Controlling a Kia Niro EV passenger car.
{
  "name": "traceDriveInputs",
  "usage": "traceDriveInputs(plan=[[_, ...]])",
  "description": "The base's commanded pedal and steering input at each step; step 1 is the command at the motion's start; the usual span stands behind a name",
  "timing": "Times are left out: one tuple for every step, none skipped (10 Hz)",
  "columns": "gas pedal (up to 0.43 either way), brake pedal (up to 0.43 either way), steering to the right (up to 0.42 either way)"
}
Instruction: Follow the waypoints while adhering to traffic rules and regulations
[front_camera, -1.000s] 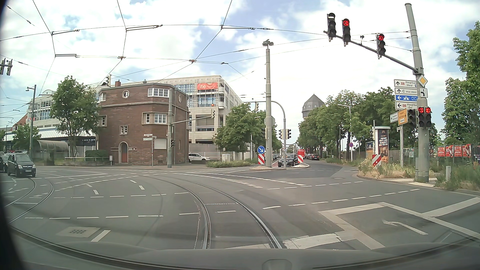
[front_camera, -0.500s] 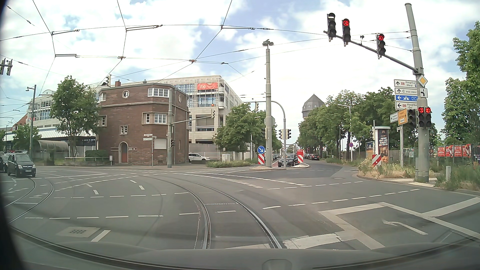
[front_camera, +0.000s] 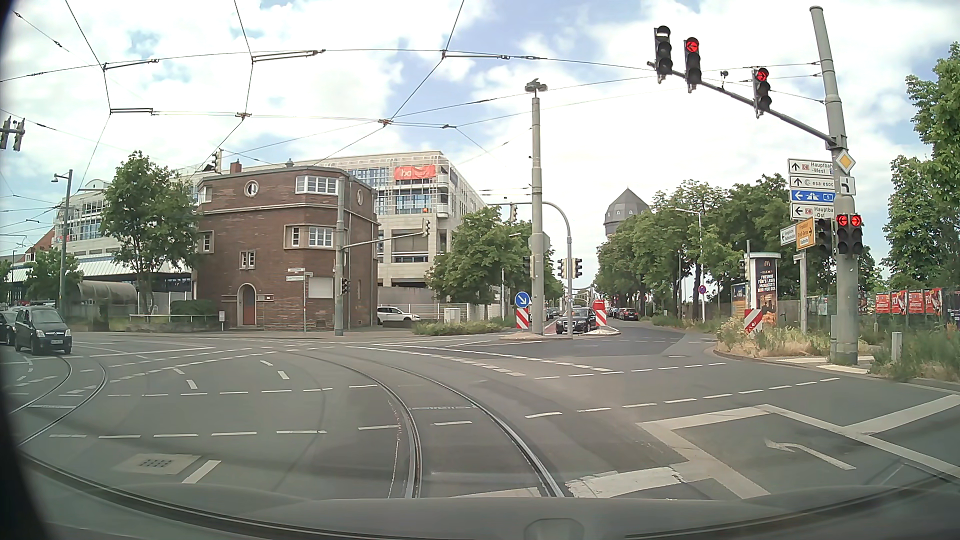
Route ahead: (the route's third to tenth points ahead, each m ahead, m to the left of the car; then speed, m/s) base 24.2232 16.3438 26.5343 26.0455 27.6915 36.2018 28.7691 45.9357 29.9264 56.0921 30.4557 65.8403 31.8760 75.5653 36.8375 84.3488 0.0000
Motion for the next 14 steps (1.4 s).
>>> traceDriveInputs(plan=[[0.000, 0.238, -0.110], [0.000, 0.238, -0.110], [0.000, 0.238, -0.110], [0.000, 0.238, -0.110], [0.000, 0.238, -0.109], [0.000, 0.238, -0.110], [0.000, 0.238, -0.110], [0.000, 0.238, -0.110], [0.000, 0.238, -0.109], [0.000, 0.238, -0.110], [0.000, 0.238, -0.110], [0.000, 0.238, -0.110], [0.000, 0.238, -0.110], [0.000, 0.238, -0.110]])
